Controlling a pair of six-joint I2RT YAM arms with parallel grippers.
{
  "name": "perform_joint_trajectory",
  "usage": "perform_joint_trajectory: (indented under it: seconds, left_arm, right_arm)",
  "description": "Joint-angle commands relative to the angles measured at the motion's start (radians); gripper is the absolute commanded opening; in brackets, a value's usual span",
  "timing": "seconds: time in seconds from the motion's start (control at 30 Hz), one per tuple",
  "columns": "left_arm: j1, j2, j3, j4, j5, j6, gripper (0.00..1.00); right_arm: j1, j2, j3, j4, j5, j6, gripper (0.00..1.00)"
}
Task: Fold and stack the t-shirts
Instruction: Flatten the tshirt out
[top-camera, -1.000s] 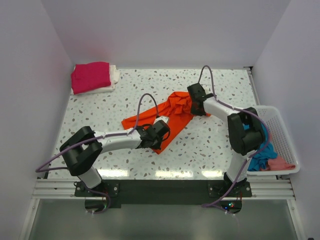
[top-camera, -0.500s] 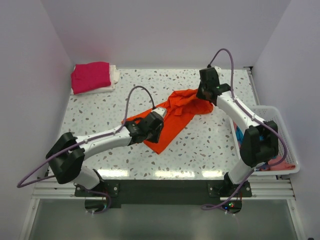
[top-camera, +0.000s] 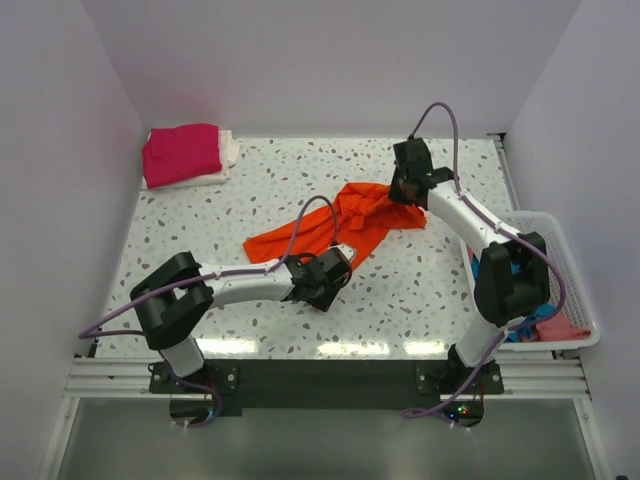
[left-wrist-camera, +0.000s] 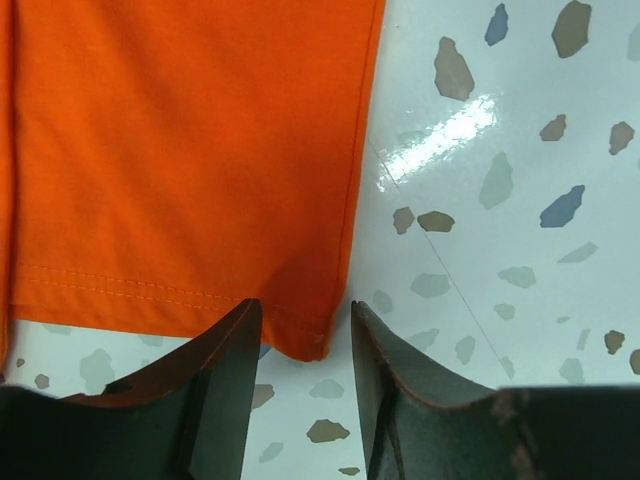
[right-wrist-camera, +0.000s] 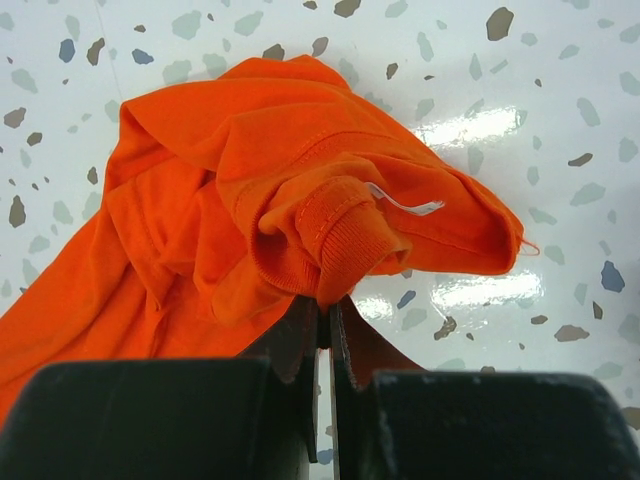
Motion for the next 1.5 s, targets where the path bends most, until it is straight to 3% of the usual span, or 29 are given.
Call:
perform_joint_trajectory:
  seconds: [0.0, 0.07, 0.13, 0.17, 0.2, 0.23, 0.33, 0.47, 0.63, 0.77, 0.83, 0.93, 1.0, 1.03, 1.07, 1.2, 1.33, 1.47]
  left_arm:
    - [-0.007, 0.02, 0.032, -0.009, -0.042, 0.027, 0.45]
    - [-0.007, 0.031, 0.024, 0.002, -0.04, 0.033, 0.42]
    - [-0.007, 0.042, 0.022, 0.005, -0.043, 0.038, 0.33]
    - [-0.007, 0.051, 0.027, -0.002, -0.046, 0.039, 0.25]
    - [-0.007, 0.051, 0.031, -0.012, -0.066, 0.038, 0.06]
    - [-0.007, 0.042, 0.038, -0.025, -0.083, 0.032, 0.0]
    - [-0.001, -0.025, 0.065, -0.103, -0.195, 0.007, 0.0]
    - [0.113, -0.148, 0.104, -0.242, -0.275, -0.019, 0.0]
    - [0.393, -0.383, 0.056, -0.231, -0.194, -0.019, 0.0]
    - [0.53, -0.445, 0.028, -0.222, -0.129, 0.006, 0.0]
    - [0.586, -0.458, 0.031, -0.226, -0.121, 0.012, 0.0]
    - [0.669, -0.492, 0.012, -0.204, -0.062, 0.027, 0.0]
    - [0.696, -0.5, 0.004, -0.193, -0.013, 0.038, 0.0]
    - [0.699, -0.497, -0.001, -0.191, -0.009, 0.039, 0.0]
    - [0.699, -0.492, -0.001, -0.19, -0.003, 0.039, 0.0]
    - [0.703, -0.489, -0.004, -0.179, -0.005, 0.036, 0.0]
    - [0.722, -0.488, 0.013, -0.164, 0.003, 0.043, 0.0]
    - [0.737, -0.483, 0.033, -0.156, 0.023, 0.053, 0.0]
  right_arm:
    - [0.001, 0.017, 0.052, 0.01, -0.003, -0.006, 0.0]
    - [-0.001, 0.023, 0.061, 0.007, -0.003, -0.006, 0.0]
    - [-0.005, 0.032, 0.072, 0.007, -0.005, -0.004, 0.0]
    - [-0.008, 0.034, 0.078, 0.003, -0.003, -0.006, 0.0]
    - [-0.011, 0.038, 0.094, 0.0, -0.002, -0.006, 0.0]
    - [-0.016, 0.046, 0.102, -0.002, 0.003, -0.007, 0.0]
    - [-0.042, 0.072, 0.163, -0.015, 0.012, -0.018, 0.0]
    - [-0.1, 0.173, 0.324, -0.074, 0.013, -0.044, 0.0]
    - [-0.152, 0.392, 0.66, -0.126, 0.012, -0.076, 0.0]
    - [-0.166, 0.644, 1.002, -0.253, -0.023, -0.095, 0.0]
    - [-0.171, 0.673, 1.035, -0.263, -0.026, -0.098, 0.02]
    - [-0.174, 0.651, 0.978, -0.209, -0.031, -0.093, 0.04]
    - [-0.174, 0.634, 0.941, -0.201, -0.04, -0.093, 0.15]
    - [-0.174, 0.628, 0.935, -0.203, -0.049, -0.09, 0.24]
    - [-0.173, 0.62, 0.915, -0.204, -0.054, -0.089, 0.43]
    - [-0.156, 0.523, 0.778, -0.189, -0.045, -0.086, 0.69]
    - [-0.131, 0.305, 0.511, -0.113, 0.0, -0.051, 0.71]
    - [-0.107, 0.128, 0.162, 0.003, -0.06, 0.0, 0.7]
